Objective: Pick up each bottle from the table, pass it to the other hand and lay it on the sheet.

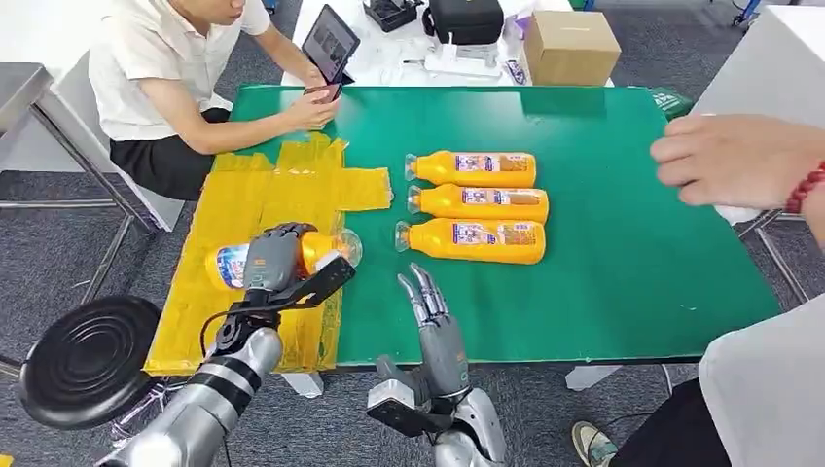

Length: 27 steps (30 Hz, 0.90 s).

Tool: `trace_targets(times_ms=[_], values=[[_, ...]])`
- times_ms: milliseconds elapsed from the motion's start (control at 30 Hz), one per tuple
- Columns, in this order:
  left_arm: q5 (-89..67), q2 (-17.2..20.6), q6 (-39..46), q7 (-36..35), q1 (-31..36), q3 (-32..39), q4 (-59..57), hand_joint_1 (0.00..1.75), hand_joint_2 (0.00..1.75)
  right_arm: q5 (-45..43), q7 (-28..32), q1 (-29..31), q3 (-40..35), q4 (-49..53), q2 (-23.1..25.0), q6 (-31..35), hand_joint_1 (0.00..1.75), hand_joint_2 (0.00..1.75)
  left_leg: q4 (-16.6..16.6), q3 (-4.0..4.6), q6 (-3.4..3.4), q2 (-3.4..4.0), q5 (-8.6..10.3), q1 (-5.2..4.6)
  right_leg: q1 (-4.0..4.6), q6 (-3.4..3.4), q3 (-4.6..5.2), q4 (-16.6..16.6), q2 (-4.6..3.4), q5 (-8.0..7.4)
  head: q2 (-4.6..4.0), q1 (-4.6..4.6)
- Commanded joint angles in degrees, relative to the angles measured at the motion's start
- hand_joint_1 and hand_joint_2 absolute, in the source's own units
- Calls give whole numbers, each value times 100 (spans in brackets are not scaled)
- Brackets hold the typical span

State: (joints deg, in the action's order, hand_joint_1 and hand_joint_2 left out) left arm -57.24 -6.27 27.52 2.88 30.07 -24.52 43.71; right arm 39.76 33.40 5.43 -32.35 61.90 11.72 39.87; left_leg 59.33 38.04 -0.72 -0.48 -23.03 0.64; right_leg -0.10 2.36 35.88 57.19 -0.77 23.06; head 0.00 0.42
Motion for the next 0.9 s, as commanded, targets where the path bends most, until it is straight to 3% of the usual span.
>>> trace_targets(times_ms=[33,67,133,167,267,300,333,367,567,667,700,900], values=[[-318,78,-482,-306,795,-260,-1569,175,175,-110,-30,279,-382,-449,-207,-44,0,0,-9,-35,1,1,-10,-2,0,-3,-35,-7,7,11,0,-2],[-271,66,-645,-343,874,-158,-1713,175,175,-152,-20,272,-406,-458,-198,-64,0,0,-5,-19,1,0,-6,0,1,-1,-20,-5,3,6,0,0],[-286,69,-799,-418,1077,-30,-2046,150,175,-195,6,285,-467,-536,-164,-72,0,0,-6,-26,1,2,-8,0,2,-2,-28,-6,3,8,0,0],[-688,112,-718,-690,1191,-261,-2205,152,175,-215,17,304,-498,-579,-149,-84,0,0,-3,-16,2,5,-6,1,3,-2,-17,-5,-2,4,0,-2],[-419,26,-1078,-669,1260,45,-2371,150,175,-261,31,324,-519,-635,-111,-70,0,0,-5,-16,2,6,-4,0,2,-2,-16,-4,-3,3,0,0],[-495,20,-1127,-732,1273,24,-2419,84,175,-364,80,328,-525,-633,-103,-132,0,0,-8,-32,3,13,-8,-2,0,-4,-28,-6,-6,5,0,0],[-556,19,-1078,-808,1243,22,-2413,52,175,-736,239,276,-490,-505,-79,-418,0,0,-7,-26,2,13,-7,-1,1,-4,-22,-6,-8,2,0,-2],[-577,13,-993,-811,1209,43,-2396,3,175,-799,272,266,-500,-448,-88,-487,0,0,-5,-19,2,8,-5,0,2,-3,-15,-5,-5,2,0,0],[-583,-56,-1218,-432,1174,42,-2383,0,175,-689,174,289,-598,-447,-88,-421,0,0,-4,-20,1,2,-7,0,1,-2,-18,-3,4,7,0,-2],[-583,-56,-1218,-432,1174,42,-2383,0,175,-689,174,289,-598,-447,-88,-421,0,0,-17,-73,0,-5,-22,-6,-1,-6,-73,-13,22,27,0,0],[-583,-56,-1218,-432,1174,42,-2383,0,175,-689,174,289,-598,-447,-88,-421,0,0,-8,-34,0,-1,-10,-3,-1,0,-36,-6,1,11,0,0],[-505,-105,-1493,-297,1242,104,-2351,0,175,-731,248,335,-615,-615,-35,-377,0,0,-6,-27,2,-4,-7,-2,0,-2,-29,-4,4,8,0,0]])
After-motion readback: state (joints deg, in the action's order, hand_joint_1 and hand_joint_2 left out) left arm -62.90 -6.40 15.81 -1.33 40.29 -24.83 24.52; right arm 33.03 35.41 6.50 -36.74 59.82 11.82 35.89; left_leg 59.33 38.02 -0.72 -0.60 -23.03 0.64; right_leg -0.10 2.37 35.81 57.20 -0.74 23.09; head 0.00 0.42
